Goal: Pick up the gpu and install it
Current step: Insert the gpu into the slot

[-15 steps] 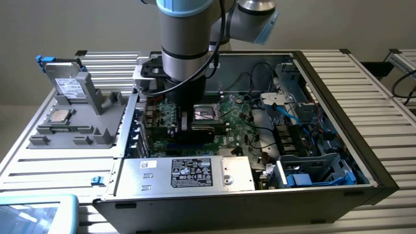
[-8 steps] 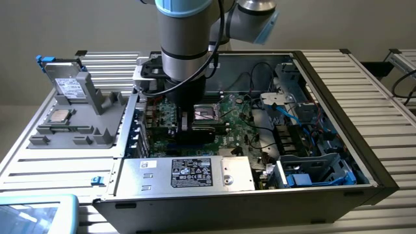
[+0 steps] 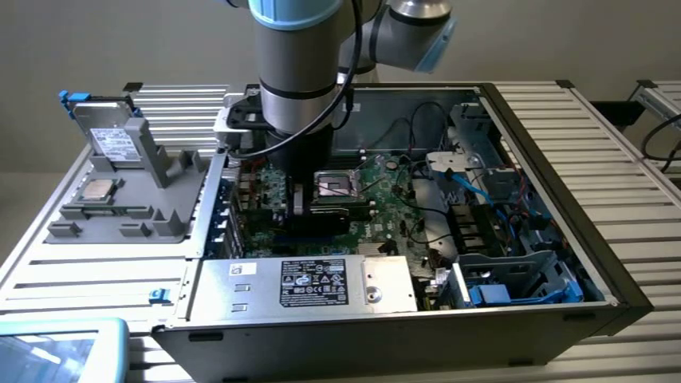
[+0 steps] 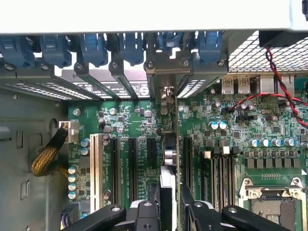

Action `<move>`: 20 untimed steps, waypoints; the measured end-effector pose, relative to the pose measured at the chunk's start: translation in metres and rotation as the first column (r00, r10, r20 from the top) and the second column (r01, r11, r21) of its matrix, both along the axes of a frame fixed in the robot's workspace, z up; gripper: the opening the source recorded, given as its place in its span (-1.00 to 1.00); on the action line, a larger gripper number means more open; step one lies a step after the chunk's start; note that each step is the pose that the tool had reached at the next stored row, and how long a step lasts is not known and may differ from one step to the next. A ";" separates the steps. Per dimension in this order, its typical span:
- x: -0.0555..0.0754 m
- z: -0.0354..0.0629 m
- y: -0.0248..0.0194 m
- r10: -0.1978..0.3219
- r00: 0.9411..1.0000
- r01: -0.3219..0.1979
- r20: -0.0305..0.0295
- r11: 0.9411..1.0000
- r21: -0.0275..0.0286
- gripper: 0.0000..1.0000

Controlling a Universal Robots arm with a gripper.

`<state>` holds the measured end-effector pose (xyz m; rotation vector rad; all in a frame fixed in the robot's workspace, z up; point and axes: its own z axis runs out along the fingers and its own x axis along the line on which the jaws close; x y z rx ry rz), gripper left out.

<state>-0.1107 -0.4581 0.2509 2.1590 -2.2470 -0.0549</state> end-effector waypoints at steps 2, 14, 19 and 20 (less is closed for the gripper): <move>0.000 0.0000 0.0000 -0.002 1.000 0.002 -0.001 1.000 0.000 -0.45; 0.002 0.0002 -0.0012 -0.002 1.000 0.002 -0.008 1.000 -0.001 -0.45; 0.002 0.0003 -0.0016 -0.004 1.000 0.004 -0.008 1.000 -0.004 -0.45; 0.002 0.0003 -0.0016 -0.004 1.000 0.004 -0.008 1.000 -0.005 -0.45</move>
